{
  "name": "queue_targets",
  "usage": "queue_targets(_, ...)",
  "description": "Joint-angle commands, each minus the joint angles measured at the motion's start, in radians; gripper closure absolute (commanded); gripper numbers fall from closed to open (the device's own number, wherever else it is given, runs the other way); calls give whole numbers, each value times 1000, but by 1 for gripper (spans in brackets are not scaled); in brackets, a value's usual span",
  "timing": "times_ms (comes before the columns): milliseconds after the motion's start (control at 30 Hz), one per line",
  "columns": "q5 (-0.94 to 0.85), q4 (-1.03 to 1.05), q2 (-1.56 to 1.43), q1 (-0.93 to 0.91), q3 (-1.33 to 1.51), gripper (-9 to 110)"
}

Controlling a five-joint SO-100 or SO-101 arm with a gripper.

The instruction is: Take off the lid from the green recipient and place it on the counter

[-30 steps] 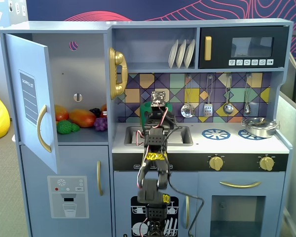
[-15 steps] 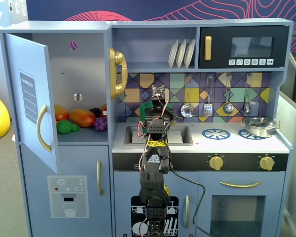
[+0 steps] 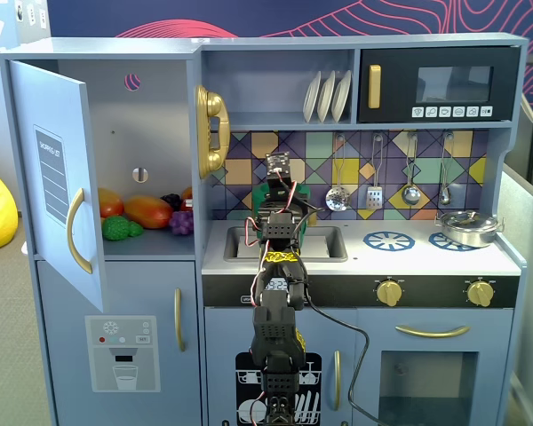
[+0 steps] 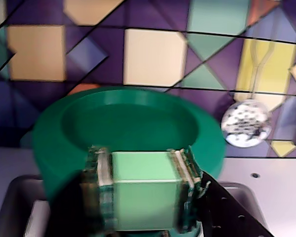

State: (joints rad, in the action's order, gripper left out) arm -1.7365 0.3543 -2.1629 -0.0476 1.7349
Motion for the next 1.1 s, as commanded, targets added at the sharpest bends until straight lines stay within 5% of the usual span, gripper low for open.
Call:
queue_targets(0, -5, 3, -5, 18, -83, 101)
queue_targets(367, 2, 8, -6, -17, -238, 101)
queue_targets(667, 28, 129, -11, -324, -314, 101)
queue_targets(1067, -5, -318, 80, -551, 140, 101)
